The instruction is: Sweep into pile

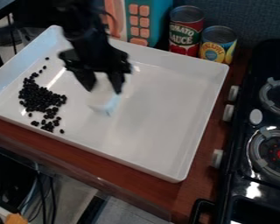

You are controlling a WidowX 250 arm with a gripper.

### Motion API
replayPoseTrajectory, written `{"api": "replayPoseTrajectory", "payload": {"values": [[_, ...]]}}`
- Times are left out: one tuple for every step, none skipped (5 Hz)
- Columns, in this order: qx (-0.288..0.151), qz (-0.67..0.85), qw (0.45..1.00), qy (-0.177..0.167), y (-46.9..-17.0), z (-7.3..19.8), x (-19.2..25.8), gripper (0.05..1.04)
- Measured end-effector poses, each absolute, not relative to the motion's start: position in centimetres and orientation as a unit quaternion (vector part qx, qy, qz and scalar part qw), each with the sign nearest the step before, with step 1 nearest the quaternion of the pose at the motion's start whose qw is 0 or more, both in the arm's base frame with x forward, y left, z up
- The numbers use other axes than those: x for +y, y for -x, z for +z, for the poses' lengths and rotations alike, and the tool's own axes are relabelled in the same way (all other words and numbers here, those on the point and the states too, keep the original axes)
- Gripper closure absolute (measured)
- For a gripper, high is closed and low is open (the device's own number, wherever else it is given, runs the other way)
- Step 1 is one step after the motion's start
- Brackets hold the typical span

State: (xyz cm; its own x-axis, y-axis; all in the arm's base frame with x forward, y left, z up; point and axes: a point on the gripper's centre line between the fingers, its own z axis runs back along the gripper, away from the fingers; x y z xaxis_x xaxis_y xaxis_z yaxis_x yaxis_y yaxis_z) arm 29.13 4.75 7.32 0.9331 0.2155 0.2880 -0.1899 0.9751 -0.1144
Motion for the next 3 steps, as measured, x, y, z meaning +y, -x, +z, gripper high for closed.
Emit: {"api": "replayPoseTrajectory", "payload": {"values": [[-0.146, 0.114, 0.983, -0.002, -30.3, 4.6, 2.6, 0.376], [-0.154, 0.116, 0.981, -0.011, -30.9, 3.5, 2.2, 0.376], [-0.159, 0.126, 0.979, -0.012, -31.3, 3.4, 2.2, 0.376]]}}
